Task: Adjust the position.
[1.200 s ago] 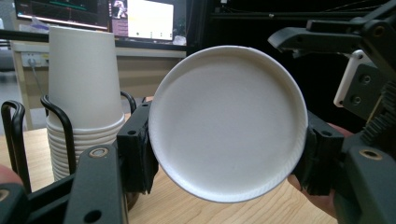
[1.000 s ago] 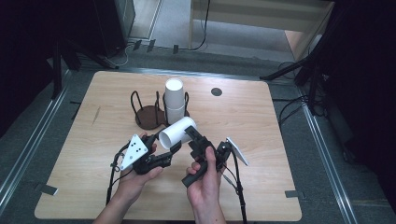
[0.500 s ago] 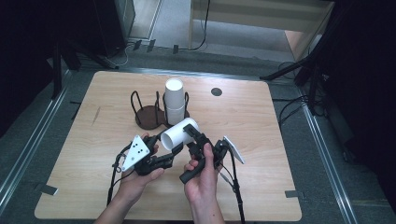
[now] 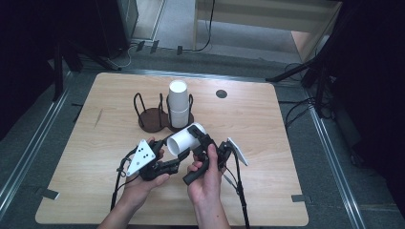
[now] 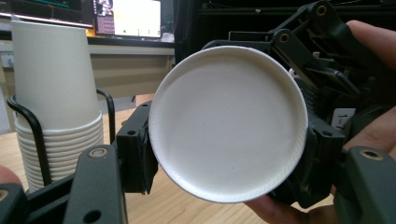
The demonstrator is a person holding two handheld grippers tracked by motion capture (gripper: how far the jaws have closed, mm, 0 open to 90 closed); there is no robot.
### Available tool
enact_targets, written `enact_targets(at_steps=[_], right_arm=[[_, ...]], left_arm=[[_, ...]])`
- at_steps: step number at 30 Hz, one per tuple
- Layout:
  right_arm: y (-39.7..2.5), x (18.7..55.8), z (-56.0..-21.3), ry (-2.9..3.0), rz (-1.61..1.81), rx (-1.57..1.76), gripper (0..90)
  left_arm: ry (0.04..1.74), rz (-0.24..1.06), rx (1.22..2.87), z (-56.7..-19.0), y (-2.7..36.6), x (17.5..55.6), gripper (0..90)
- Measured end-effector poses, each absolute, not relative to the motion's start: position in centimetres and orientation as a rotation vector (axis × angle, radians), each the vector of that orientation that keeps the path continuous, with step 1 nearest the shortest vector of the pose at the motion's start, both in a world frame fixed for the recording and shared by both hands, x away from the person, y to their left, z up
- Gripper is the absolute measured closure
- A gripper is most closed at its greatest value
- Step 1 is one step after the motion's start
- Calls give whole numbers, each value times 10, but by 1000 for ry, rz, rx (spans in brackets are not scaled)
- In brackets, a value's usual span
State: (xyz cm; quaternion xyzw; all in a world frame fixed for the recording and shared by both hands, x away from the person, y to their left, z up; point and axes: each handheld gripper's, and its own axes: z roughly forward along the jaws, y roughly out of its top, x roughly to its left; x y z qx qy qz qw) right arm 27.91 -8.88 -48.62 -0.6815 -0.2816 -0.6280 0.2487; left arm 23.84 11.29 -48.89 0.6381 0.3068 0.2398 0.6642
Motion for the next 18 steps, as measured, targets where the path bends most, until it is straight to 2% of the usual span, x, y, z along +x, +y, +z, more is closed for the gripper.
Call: enact_targets(at_steps=[4,13,18], right_arm=[[-90,279,-487,-745,-1737,-1828,125],[-92,277,-490,-767,-1765,-1838,175],[-97,274,-483,-771,-1846,-1848,178]], left_arm=[[681,536,1443,-488,115,239,343],[729,499,1521,-482,120,240,298],[769,447,1547,-480,126,244,190]])
